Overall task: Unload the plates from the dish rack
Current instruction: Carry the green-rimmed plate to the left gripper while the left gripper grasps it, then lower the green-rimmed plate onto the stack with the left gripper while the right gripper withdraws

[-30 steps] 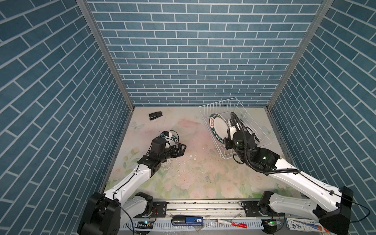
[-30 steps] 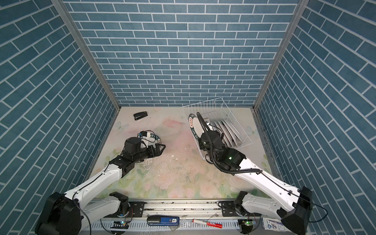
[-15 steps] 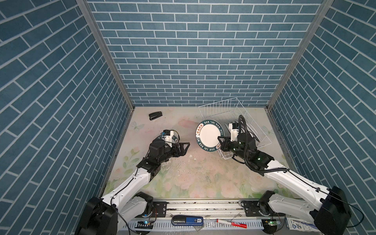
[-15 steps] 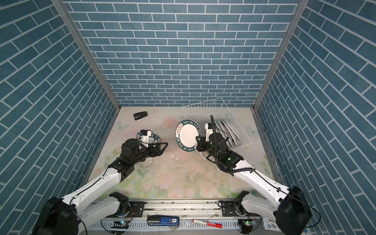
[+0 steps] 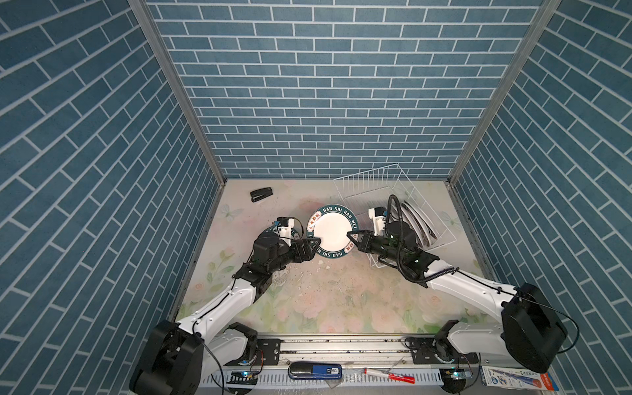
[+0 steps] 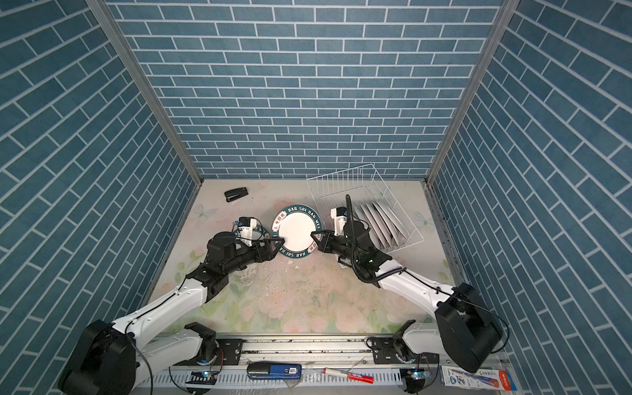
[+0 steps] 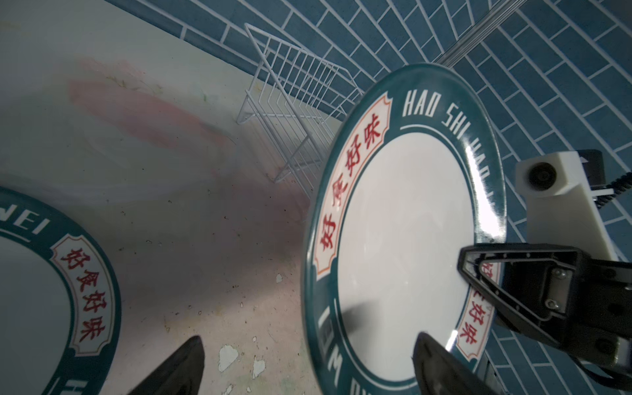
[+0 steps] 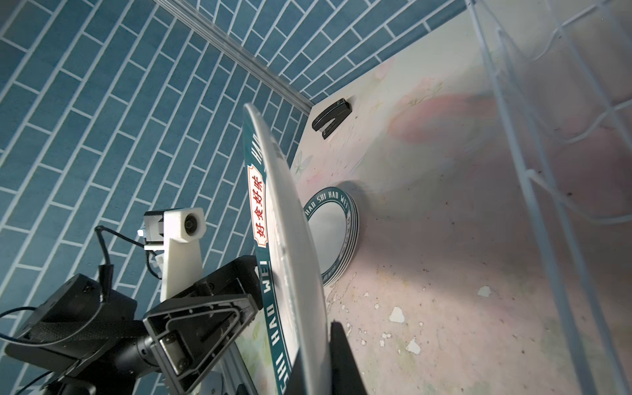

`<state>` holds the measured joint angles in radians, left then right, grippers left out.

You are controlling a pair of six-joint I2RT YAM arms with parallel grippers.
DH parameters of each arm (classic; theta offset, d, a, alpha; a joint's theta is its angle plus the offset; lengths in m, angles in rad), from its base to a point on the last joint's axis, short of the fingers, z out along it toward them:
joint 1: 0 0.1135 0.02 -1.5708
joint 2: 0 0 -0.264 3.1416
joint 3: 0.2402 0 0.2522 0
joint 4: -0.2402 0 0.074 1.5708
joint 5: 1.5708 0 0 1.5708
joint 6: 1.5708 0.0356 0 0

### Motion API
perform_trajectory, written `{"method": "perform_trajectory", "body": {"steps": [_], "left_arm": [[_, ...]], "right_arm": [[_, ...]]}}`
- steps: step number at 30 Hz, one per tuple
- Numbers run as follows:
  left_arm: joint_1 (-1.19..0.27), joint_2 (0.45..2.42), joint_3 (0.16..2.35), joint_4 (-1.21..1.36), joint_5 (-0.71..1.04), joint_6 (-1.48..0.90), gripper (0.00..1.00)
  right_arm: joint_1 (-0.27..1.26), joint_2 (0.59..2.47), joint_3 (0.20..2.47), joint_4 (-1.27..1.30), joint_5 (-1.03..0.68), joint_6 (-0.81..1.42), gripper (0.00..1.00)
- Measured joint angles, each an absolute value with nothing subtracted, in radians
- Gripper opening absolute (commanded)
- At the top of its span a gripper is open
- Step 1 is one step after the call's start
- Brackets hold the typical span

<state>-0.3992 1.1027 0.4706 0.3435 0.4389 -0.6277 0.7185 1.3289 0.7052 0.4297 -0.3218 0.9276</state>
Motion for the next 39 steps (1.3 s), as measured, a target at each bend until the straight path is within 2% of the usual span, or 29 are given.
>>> {"method": "perform_trajectory", "body": {"steps": [2, 5, 8, 14, 21, 28, 34, 39], "left_arm": [[-0.399, 1.114, 0.471, 0.354, 0.440, -0.635, 0.83], [-0.400, 1.117, 0.471, 0.368, 0.440, -0.638, 0.68], [-0.400, 1.114, 0.469, 0.379, 0.439, -0.638, 0.49], [-0.396, 1.069, 0.447, 0.387, 0.434, -0.643, 0.27], [-0.371, 1.032, 0.449, 0.423, 0.453, -0.741, 0.00], [-0.374, 0.995, 0.453, 0.340, 0.438, -0.673, 0.00], [-0.302, 0.851, 0.453, 0.168, 0.398, -0.625, 0.00], [-0.177, 0.768, 0.463, -0.018, 0.347, -0.612, 0.00]], "right_arm": [[0.719, 1.359, 0.698, 0.474, -0.354, 0.957, 0.00], [0.719, 1.394, 0.694, 0.516, -0.394, 0.993, 0.00], [0.719, 1.410, 0.694, 0.546, -0.416, 1.010, 0.00], [0.719, 1.433, 0.693, 0.586, -0.434, 1.028, 0.00], [0.694, 1.483, 0.694, 0.627, -0.476, 1.031, 0.20], [0.709, 1.498, 0.719, 0.528, -0.487, 0.981, 0.50], [0.723, 1.427, 0.882, 0.196, -0.423, 0.785, 0.57], [0.775, 1.355, 1.085, -0.115, -0.231, 0.554, 0.58]]}}
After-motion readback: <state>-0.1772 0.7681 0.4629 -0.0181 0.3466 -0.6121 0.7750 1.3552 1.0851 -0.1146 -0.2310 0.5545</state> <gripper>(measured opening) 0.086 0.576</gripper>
